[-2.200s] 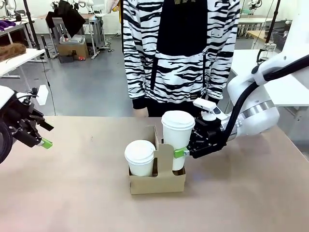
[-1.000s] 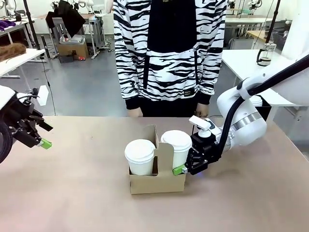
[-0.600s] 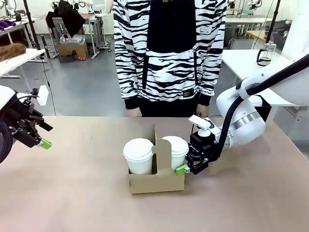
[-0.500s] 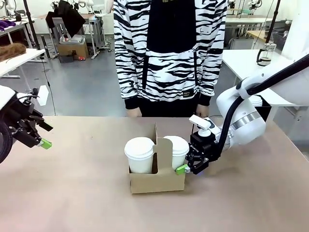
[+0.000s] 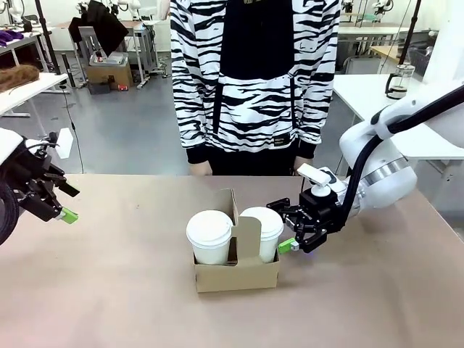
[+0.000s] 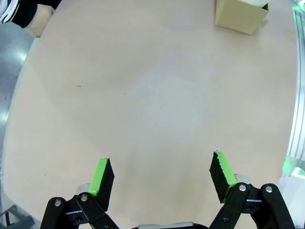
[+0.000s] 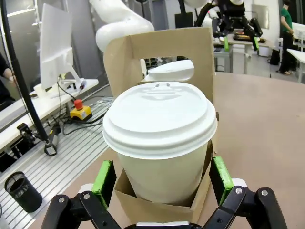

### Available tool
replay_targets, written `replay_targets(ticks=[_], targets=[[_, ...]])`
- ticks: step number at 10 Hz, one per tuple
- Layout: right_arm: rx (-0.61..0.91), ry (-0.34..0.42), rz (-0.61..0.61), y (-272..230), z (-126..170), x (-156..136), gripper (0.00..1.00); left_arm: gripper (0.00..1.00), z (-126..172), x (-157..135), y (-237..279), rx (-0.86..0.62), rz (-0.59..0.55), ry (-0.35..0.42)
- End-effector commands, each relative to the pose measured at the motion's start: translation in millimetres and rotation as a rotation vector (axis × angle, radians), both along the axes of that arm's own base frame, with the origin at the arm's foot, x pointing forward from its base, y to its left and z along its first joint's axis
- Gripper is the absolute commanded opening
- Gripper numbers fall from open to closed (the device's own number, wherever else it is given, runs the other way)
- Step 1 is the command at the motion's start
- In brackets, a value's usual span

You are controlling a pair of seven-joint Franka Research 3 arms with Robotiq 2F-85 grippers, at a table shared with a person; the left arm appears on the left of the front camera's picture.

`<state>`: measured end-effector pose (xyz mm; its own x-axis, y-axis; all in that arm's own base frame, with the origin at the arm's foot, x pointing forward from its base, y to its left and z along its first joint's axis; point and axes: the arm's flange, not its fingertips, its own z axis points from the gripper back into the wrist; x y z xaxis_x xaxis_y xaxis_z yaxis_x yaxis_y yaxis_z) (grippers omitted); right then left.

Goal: Pour a drink into a cup and package it in a carrier.
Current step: Insert the held 600 ml Paper Cup into the Cup Carrier.

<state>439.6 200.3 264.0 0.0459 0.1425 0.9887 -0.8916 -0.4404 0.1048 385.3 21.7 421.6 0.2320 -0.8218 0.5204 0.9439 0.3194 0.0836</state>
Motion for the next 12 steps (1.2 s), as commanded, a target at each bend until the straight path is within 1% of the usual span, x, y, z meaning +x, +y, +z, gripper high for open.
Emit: replay_targets(ticks=[1, 2, 3, 4, 5, 6, 8, 9, 10, 12], targets=[[-0.054, -0.006, -0.125, -52.0, 40.5, 10.8, 1.00, 1.00, 0.0, -0.3, 0.3, -0.019, -0.011, -0.003], [-0.055, -0.007, -0.133, -54.4, 42.8, 11.9, 1.00, 1.00, 0.0, -0.3, 0.3, -0.019, -0.011, -0.003], [-0.098, 0.000, -0.224, -78.1, 57.9, 17.4, 1.00, 1.00, 0.0, -0.3, 0.3, -0.019, -0.011, -0.003], [-0.132, 0.004, -0.290, -98.5, 71.7, 18.7, 1.00, 1.00, 0.0, -0.3, 0.3, -0.019, -0.011, -0.003], [-0.173, 0.004, -0.361, -121.3, 87.5, 18.4, 1.00, 1.00, 0.0, -0.3, 0.3, -0.019, -0.011, -0.003], [-0.232, 0.021, -0.456, -142.0, 101.7, 15.2, 1.00, 1.00, 0.0, -0.3, 0.3, -0.019, -0.011, -0.003], [-0.439, 0.100, -0.746, -183.5, 131.6, -11.0, 1.00, 1.00, 0.0, -0.3, 0.3, -0.019, -0.011, -0.003], [-0.503, 0.126, -0.852, -200.5, 142.3, -27.3, 1.00, 1.00, 0.0, -0.3, 0.3, -0.019, -0.011, -0.003], [-0.565, 0.154, -0.943, -217.9, 148.7, -41.6, 1.00, 1.00, 0.0, -0.3, 0.3, -0.019, -0.011, -0.003], [-0.637, 0.190, -1.036, -247.0, 142.4, -60.2, 1.00, 1.00, 0.0, -0.3, 0.3, -0.019, -0.011, -0.003]])
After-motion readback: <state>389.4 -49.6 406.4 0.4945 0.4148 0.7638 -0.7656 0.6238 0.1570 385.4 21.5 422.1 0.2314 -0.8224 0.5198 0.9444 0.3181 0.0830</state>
